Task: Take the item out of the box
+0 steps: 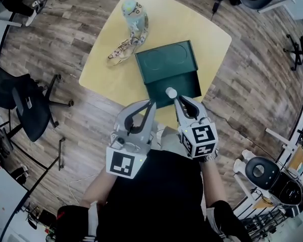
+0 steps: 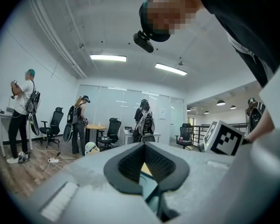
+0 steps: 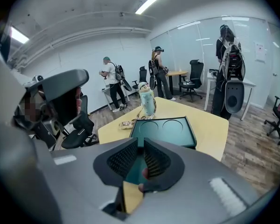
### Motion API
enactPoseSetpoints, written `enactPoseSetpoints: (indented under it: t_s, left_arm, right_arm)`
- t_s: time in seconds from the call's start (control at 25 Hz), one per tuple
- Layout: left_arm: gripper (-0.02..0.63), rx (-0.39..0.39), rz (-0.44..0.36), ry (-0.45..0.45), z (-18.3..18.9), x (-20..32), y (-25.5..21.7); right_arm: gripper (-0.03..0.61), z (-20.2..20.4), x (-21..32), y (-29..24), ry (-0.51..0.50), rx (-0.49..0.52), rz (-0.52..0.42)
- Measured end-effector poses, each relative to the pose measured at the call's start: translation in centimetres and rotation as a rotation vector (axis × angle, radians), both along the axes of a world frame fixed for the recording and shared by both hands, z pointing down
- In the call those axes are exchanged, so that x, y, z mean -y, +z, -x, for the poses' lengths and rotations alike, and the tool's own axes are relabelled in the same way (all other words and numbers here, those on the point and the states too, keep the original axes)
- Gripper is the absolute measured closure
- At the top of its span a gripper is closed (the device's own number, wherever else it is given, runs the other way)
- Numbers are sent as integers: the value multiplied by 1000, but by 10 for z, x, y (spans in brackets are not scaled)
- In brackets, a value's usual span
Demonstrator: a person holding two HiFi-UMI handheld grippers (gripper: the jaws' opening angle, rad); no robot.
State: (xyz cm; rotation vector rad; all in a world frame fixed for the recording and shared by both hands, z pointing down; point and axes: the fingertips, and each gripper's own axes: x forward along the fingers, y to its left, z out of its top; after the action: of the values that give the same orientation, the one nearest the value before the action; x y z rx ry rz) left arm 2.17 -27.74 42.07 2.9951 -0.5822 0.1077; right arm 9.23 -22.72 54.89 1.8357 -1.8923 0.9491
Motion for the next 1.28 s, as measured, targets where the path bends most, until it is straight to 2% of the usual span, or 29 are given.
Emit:
enactPoseSetpoints:
  t_s: [0.16, 0.36, 0.68, 0.96, 1.28]
  left_arm:
    - [612, 14, 14, -3, 0, 3, 9]
    - [613, 27, 41, -2, -5, 2, 19]
    - [614, 42, 74, -6, -8, 6, 32]
    - [612, 47, 100, -20, -2, 15, 43]
    - [614, 56, 126, -34, 0, 23, 52]
  right_arm:
    - [522, 5, 0, 23, -36, -22, 60]
    - [490, 5, -3, 51, -41, -1, 125]
    - [410, 6, -6, 93, -94, -5, 255]
    - [344, 5, -10, 125, -136, -62, 347]
    - [341, 7, -14, 151, -176, -69, 437]
